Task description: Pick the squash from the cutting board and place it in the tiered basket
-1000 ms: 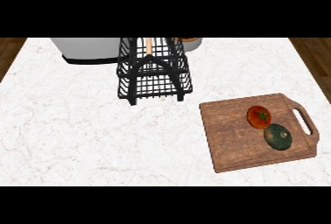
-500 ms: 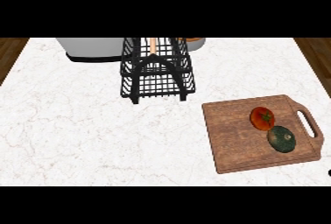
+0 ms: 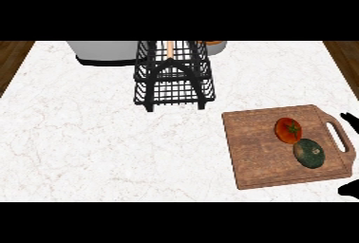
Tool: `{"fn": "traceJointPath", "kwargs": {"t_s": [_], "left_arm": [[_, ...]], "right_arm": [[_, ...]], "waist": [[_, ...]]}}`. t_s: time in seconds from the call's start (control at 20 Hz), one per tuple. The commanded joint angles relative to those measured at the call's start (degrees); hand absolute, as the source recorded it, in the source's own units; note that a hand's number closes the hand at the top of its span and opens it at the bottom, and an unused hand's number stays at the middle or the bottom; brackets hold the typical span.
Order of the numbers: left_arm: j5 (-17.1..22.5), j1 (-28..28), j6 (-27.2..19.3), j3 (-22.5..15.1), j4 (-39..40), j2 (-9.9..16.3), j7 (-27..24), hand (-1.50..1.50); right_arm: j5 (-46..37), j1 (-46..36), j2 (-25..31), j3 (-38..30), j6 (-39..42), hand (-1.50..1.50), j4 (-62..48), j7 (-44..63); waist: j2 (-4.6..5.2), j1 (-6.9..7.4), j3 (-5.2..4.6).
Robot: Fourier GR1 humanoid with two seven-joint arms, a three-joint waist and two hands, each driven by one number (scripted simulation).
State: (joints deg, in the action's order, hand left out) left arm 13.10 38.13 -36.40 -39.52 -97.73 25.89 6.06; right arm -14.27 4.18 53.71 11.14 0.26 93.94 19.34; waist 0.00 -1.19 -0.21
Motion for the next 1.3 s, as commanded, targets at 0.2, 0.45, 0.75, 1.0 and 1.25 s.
{"fn": "traceJointPath", "kwargs": {"t_s": [0.2,0.45,0.75,1.0,1.25], "left_arm": [[-1.63,-16.37,0.05,8.46,-3.67,-0.68,-5.33,0.0],[-0.17,-17.36,-0.39,8.29,-1.88,-1.06,-5.53,0.0],[-0.11,-17.91,-1.49,6.61,-1.4,-1.05,-6.34,0.0],[1.42,-18.25,-1.38,6.88,-1.93,0.62,-6.49,0.0],[1.54,-18.41,-2.45,5.45,-2.25,0.69,-7.14,0.0]], "right_arm": [[-3.76,-1.01,-0.56,4.79,2.98,-1.5,-0.36,7.84],[-4.06,-2.35,-1.99,6.65,4.57,-1.5,0.31,10.49],[-4.78,-3.93,-3.85,7.82,5.26,-1.5,-1.64,12.65],[-4.83,-5.99,-5.48,9.03,6.89,-1.5,-2.52,15.42],[-3.41,-7.1,-6.01,8.58,8.69,-1.5,-4.53,16.01]], "waist": [[0.1,-0.33,-0.02],[-0.02,-0.54,-0.1],[0.12,-0.41,0.07],[0.21,0.17,0.05],[0.13,-0.05,0.1]]}}
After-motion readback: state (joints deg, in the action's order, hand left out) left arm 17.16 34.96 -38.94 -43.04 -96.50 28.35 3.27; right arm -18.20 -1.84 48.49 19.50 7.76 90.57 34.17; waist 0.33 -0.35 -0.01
